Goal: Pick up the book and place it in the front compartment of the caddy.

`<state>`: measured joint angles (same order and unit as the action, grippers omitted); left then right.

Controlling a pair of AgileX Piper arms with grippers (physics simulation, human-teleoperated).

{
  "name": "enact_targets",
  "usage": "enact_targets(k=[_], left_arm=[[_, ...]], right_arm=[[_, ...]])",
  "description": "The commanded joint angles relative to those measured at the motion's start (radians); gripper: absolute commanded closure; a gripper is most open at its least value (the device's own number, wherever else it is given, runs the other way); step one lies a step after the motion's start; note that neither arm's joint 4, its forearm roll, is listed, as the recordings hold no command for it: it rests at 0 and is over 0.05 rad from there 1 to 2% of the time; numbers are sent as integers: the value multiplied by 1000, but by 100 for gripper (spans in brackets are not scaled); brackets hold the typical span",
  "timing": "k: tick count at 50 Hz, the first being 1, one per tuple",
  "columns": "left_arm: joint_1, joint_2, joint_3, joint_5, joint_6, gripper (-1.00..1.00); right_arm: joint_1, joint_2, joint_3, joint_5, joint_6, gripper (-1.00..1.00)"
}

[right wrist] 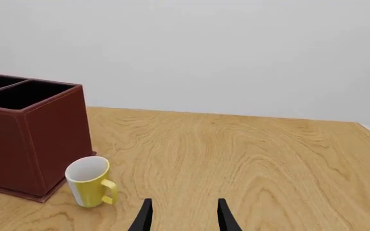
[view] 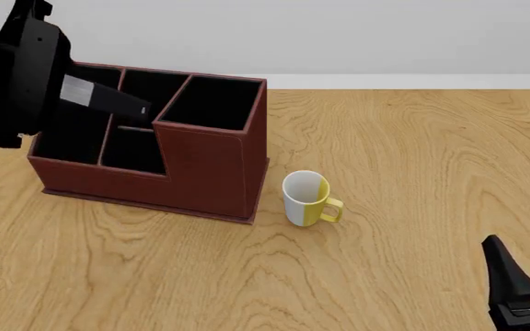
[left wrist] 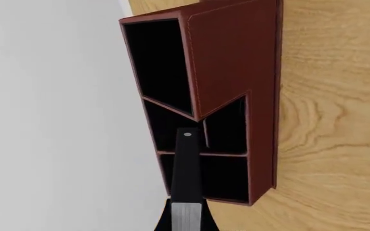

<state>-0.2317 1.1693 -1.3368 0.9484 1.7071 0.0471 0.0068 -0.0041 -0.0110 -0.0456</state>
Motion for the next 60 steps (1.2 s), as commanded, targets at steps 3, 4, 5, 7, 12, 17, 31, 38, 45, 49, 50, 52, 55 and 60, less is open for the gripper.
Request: enact_targets(k=[3, 4, 5, 7, 12, 17, 31, 38, 45, 49, 50, 52, 55, 60], left_arm=[[40, 75, -46, -68, 19, 100], [41, 77, -48, -68, 18, 100], [41, 81, -52, -67, 15, 100], [49, 96, -57, -80, 16, 100], [54, 135, -62, -116, 9, 100], [45, 167, -61, -149, -3, 100], [39, 274, -63, -229, -23, 100], [61, 318, -103, -238, -28, 100], [68, 349, -104, -268, -32, 100], [58, 368, -112, -278, -41, 100], [59, 371, -114, -279, -41, 100], [54, 381, -114, -287, -43, 100], [52, 393, -118, -290, -46, 100], [54, 414, -124, -296, -50, 100]], right_arm=[[-1, -3, 0, 5, -2, -100], [0, -3, 0, 5, -2, -100], [0, -3, 0, 5, -4, -100], [1, -3, 1, 5, -6, -100], [-1, -4, 1, 6, -8, -100], [-2, -4, 1, 6, -10, -100], [-4, 0, 3, 5, -23, -100], [0, -4, 3, 11, -33, -100], [5, 0, 3, 8, -34, -100], [4, -1, 3, 9, -35, -100], [4, 0, 3, 9, -35, -100], [5, 0, 3, 9, -35, -100], [6, 3, 3, 6, -35, -100], [8, 13, 3, -3, -36, -100]])
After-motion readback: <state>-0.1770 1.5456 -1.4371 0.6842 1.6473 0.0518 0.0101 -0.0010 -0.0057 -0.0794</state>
